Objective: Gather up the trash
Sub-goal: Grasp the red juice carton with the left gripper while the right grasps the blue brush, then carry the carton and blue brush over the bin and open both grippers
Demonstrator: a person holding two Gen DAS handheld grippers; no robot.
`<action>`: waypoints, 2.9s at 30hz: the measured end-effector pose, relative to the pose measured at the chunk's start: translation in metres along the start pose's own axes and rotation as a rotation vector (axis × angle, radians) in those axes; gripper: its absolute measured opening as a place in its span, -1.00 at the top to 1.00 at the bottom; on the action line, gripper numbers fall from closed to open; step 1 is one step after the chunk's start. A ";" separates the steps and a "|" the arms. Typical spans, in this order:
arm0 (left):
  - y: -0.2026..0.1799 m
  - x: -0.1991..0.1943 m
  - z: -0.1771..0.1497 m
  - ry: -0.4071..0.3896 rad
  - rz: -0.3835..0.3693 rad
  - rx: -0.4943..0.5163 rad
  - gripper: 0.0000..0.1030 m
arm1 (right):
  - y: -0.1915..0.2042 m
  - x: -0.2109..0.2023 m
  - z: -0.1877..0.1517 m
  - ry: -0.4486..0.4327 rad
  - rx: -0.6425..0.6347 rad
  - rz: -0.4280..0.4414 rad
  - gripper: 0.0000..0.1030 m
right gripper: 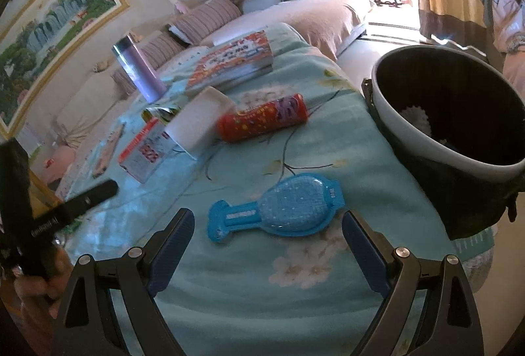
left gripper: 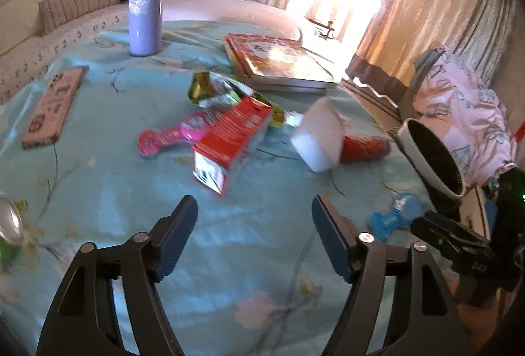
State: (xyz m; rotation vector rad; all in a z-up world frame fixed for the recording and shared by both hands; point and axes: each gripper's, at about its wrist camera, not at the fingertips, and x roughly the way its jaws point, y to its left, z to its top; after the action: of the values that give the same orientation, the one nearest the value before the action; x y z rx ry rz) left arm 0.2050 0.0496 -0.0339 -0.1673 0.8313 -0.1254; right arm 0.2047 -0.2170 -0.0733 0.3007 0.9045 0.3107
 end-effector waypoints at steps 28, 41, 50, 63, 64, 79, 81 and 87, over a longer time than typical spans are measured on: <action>-0.007 0.029 0.019 0.029 -0.023 0.091 0.38 | 0.023 0.030 0.013 0.023 -0.112 0.003 -0.01; -0.061 -0.013 0.001 -0.012 -0.144 0.108 0.39 | -0.004 -0.017 0.012 -0.053 -0.052 0.003 -0.01; -0.116 -0.016 -0.005 -0.001 -0.212 0.186 0.39 | -0.041 -0.047 0.011 -0.107 0.011 -0.026 -0.02; -0.179 0.002 -0.009 0.035 -0.247 0.264 0.39 | -0.101 -0.075 0.015 -0.157 0.092 -0.078 -0.01; -0.183 0.004 -0.008 0.037 -0.249 0.268 0.39 | -0.106 -0.076 0.017 -0.161 0.097 -0.082 -0.02; -0.228 0.027 0.012 0.045 -0.273 0.320 0.39 | -0.152 -0.087 0.038 -0.195 0.128 -0.133 -0.02; -0.234 0.030 0.015 0.044 -0.275 0.326 0.39 | -0.158 -0.087 0.040 -0.194 0.129 -0.138 -0.02; -0.249 0.042 0.021 0.058 -0.277 0.336 0.39 | -0.168 -0.082 0.049 -0.184 0.123 -0.148 -0.02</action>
State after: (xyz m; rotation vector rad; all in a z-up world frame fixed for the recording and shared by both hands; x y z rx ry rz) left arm 0.2376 -0.1995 -0.0011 0.0392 0.8294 -0.5284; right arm 0.2193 -0.4078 -0.0503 0.3674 0.7608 0.0888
